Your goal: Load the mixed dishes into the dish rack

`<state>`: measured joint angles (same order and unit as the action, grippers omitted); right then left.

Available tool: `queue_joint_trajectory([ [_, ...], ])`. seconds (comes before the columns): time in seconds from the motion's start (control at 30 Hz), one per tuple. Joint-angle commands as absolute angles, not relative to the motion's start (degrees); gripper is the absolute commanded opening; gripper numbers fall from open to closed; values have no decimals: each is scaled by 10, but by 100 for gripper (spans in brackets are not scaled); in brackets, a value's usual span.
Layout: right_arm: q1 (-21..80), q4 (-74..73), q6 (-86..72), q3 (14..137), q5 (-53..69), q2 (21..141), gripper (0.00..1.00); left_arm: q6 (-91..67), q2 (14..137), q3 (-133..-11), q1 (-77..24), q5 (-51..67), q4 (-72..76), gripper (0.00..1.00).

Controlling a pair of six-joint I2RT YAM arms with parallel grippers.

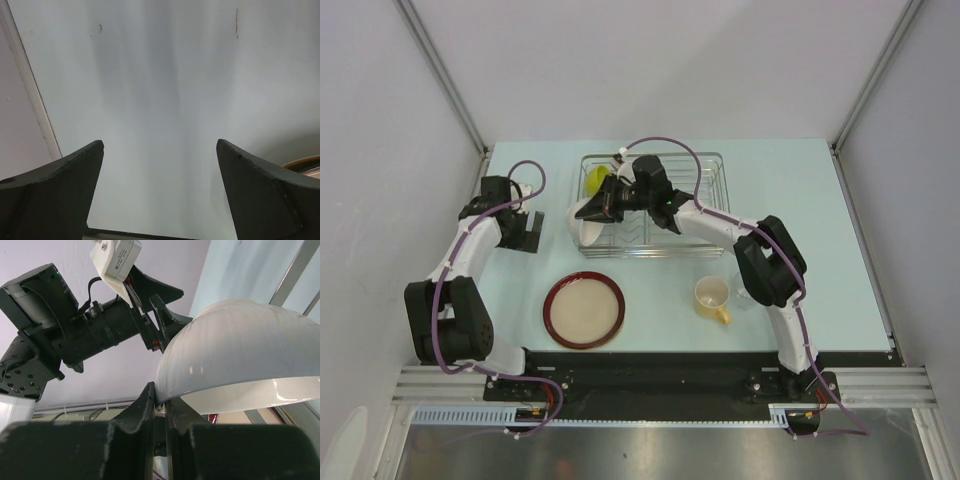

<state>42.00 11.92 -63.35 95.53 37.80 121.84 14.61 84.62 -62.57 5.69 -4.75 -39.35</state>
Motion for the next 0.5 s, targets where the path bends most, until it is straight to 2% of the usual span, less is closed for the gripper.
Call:
queue_joint_trajectory([
  [0.0,403,134,-643,982,465,1228,0,150,822,-620,62,-49,-374,100],
  [0.47,367,167,-676,991,539,1289,0,149,820,-618,62,-54,-374,100],
])
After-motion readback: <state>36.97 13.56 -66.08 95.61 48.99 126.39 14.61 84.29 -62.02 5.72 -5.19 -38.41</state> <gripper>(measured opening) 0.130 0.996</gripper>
